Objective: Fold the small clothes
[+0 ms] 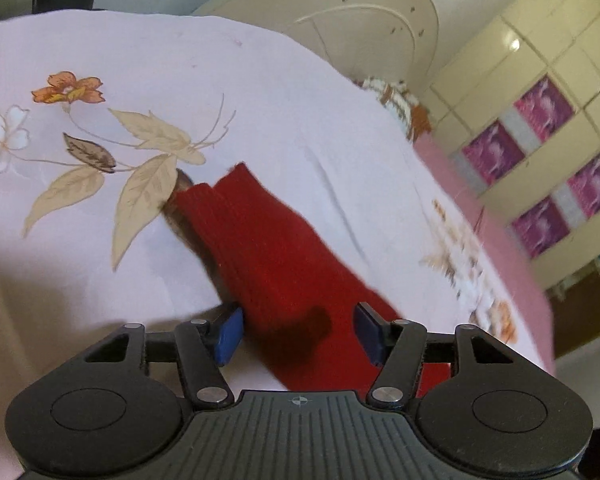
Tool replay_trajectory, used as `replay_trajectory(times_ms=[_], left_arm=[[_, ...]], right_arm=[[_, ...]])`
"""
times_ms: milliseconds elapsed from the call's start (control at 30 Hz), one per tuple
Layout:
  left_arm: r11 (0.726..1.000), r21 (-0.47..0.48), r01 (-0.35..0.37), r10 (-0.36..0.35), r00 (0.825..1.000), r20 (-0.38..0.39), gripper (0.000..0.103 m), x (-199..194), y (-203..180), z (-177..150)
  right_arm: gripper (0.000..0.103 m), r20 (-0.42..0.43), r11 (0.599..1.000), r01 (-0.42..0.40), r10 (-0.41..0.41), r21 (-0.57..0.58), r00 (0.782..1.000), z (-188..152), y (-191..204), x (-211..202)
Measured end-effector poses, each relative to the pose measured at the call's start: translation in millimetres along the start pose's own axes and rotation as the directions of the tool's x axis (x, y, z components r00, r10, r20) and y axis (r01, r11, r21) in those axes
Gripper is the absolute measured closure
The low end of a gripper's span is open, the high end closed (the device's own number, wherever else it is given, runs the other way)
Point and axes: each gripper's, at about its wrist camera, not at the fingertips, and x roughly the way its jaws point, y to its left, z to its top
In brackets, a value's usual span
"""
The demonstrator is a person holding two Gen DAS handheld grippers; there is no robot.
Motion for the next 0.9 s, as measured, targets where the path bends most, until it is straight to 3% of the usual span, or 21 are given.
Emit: replay_trajectory(times_ms=[33, 67, 100, 233, 367, 467, 533, 700, 767, 900], left_arm=[[1.0, -0.003, 0.005, -0.005, 1.0, 0.01, 0.056, 3, -1, 0], [1.0, -0.012, 0.006, -0.006, 1.0, 0.01, 0.085, 6, -1, 0], [0.999, -0.039, 0.026, -0.026, 1.0, -0.011, 0.094, 13, 1, 1], [0.996, -0.075, 0.054, -0.054, 0.999, -0.003, 0.094, 15, -4, -2], [0.993, 0.017, 0.12, -0.12, 0.992, 0.03, 0.094, 5, -32, -3], [0.975, 0.122, 0.184, -0.189, 0.981, 0.033, 0.094, -6, -69, -12], [0.949, 0.205, 0.241, -0.249, 0.968, 0.016, 0.094, -15, -102, -25], [0.834, 0.389, 0.392, -0.377, 0.919, -0.116, 0.094, -28, -196, -86], [0.784, 0.434, 0.443, -0.404, 0.896, -0.183, 0.094, -28, -232, -118], [0.706, 0.483, 0.517, -0.423, 0.856, -0.299, 0.094, -22, -294, -182]], right_arm=[[0.07, 0.0, 1.0, 0.001, -0.001, 0.002, 1.0, 0, 1, 2], [0.07, -0.002, 1.0, 0.003, -0.003, 0.006, 1.0, 0, 0, 3], [0.07, -0.004, 1.0, 0.006, -0.006, 0.008, 1.0, 0, 0, 5], [0.07, -0.012, 1.0, 0.012, -0.012, 0.01, 1.0, -2, 0, 7], [0.07, -0.005, 1.0, 0.028, -0.028, 0.013, 1.0, -2, -4, 4], [0.07, 0.011, 0.999, 0.039, -0.039, 0.023, 0.999, -1, -9, -1], [0.07, 0.034, 0.999, 0.046, -0.047, 0.019, 0.998, 0, -13, -6], [0.071, 0.03, 0.995, 0.087, -0.088, 0.048, 0.996, -2, -39, -7], [0.077, -0.029, 0.993, 0.103, -0.101, 0.059, 0.994, -4, -51, -2], [0.074, 0.033, 0.99, 0.081, -0.086, 0.119, 0.996, 0, -82, -34]])
